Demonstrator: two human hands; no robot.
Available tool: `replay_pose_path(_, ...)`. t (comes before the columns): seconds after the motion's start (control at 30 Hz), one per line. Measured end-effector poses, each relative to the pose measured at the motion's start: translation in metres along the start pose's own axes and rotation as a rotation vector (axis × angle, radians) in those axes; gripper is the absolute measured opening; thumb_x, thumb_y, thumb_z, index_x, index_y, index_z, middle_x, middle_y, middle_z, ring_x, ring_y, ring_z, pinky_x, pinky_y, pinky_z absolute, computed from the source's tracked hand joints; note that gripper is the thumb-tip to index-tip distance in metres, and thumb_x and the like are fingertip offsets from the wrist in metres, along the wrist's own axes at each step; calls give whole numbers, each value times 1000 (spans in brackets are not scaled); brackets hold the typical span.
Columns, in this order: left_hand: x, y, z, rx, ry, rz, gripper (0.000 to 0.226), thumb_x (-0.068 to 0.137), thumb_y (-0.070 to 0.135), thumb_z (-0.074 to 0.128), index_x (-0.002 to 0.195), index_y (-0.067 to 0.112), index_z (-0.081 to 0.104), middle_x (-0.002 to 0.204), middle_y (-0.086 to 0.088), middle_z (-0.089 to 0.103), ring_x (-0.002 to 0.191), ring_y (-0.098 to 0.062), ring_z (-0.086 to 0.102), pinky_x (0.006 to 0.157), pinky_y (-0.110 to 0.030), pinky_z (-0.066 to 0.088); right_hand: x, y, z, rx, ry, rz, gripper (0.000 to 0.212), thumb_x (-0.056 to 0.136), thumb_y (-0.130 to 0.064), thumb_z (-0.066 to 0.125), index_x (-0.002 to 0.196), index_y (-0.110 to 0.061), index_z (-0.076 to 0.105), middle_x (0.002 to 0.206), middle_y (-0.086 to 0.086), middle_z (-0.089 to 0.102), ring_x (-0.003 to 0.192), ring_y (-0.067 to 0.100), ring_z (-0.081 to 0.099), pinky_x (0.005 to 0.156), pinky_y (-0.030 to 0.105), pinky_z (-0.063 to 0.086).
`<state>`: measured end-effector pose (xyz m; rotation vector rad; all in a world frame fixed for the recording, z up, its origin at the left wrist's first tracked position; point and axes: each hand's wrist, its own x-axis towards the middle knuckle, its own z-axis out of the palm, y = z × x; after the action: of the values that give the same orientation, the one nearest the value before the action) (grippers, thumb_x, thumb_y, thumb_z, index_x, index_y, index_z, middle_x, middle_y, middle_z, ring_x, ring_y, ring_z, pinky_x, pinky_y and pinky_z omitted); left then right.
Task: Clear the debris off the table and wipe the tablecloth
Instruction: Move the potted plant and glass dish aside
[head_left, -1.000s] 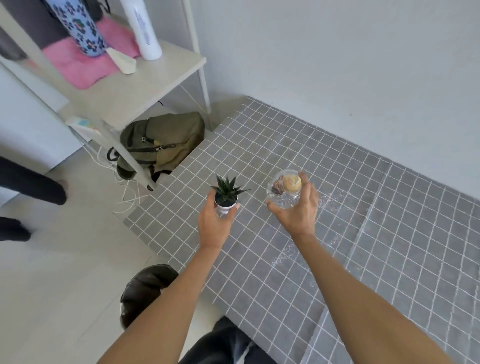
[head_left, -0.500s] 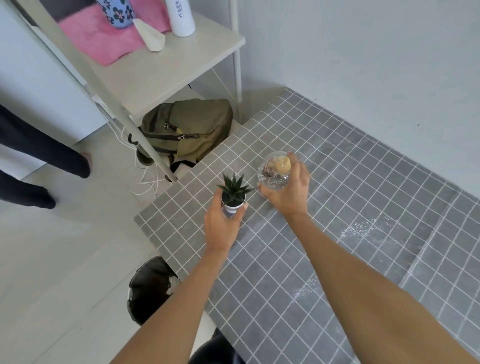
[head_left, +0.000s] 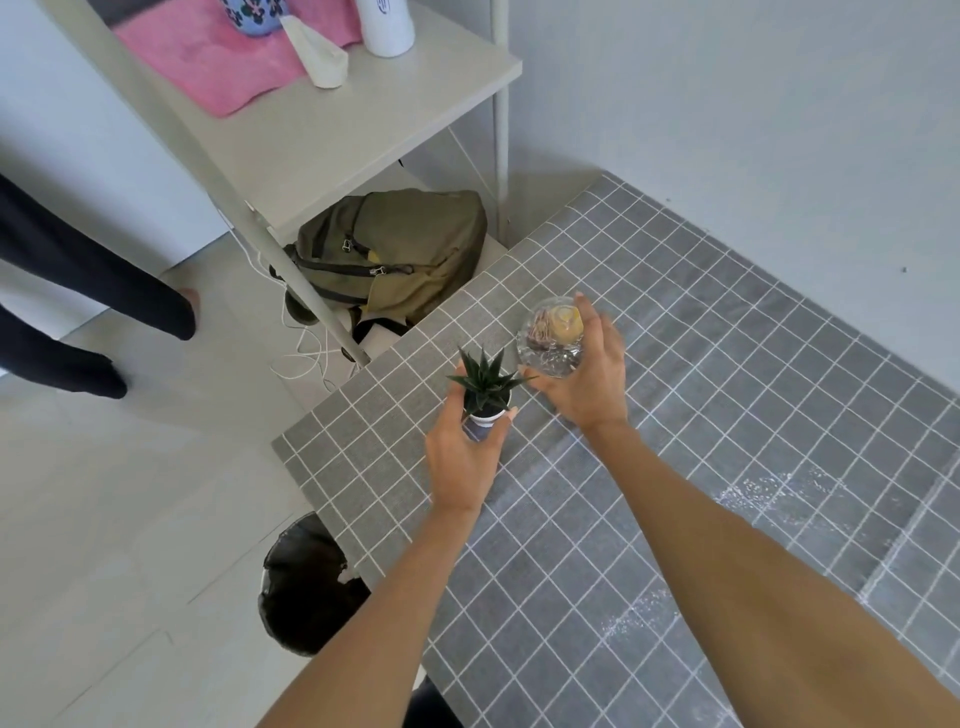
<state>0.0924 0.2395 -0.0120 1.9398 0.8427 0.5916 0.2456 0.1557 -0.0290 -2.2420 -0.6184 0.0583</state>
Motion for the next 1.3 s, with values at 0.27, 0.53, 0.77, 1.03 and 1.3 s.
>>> replay_pose_path(0.27, -1, -3, 1, 7, -6, -11, 52, 77, 31, 78, 122, 12, 59, 104, 8, 68, 98, -9, 66, 90, -35, 54, 1, -2, -3, 16, -69, 47, 110, 61, -52, 83, 146, -30, 17, 143, 11, 35, 135, 31, 30, 104, 57, 39)
replay_pose_path(0.53, 11, -13, 0, 4, -22, 17, 54, 76, 30, 79, 122, 14, 57, 107, 2, 71, 100, -14, 67, 88, -41, 55, 3, -4, -5, 7, -87, 62, 111, 59, -52, 83, 145, -31, 15, 145, 9, 33, 135, 28, 30, 102, 55, 41)
replay_pose_path(0.77, 15, -15, -6, 1, -91, 31, 76, 73, 27, 82, 138, 14, 44, 115, 14, 61, 108, -9, 62, 97, -34, 51, 4, -6, -12, -52, -150, 76, 115, 62, -56, 80, 145, -40, 2, 150, 12, 24, 138, 34, 27, 101, 60, 39)
replay_pose_path(1.03, -4, -13, -31, 127, -260, -23, 95, 84, 46, 66, 152, 14, 8, 154, -8, 32, 140, -24, 34, 115, -38, 30, -34, -6, -43, -282, -140, 166, 101, 75, -75, 52, 151, -29, 5, 159, 10, 13, 146, 30, 7, 117, 50, 10)
replay_pose_path(1.3, -49, -1, -58, 629, -547, 117, 67, 100, 47, 30, 151, 6, 16, 159, -15, 11, 147, -29, 11, 117, -38, 16, -118, -13, -96, -382, -125, 379, 70, 95, -59, 22, 151, -17, 14, 160, 12, 4, 147, 26, -1, 119, 46, 3)
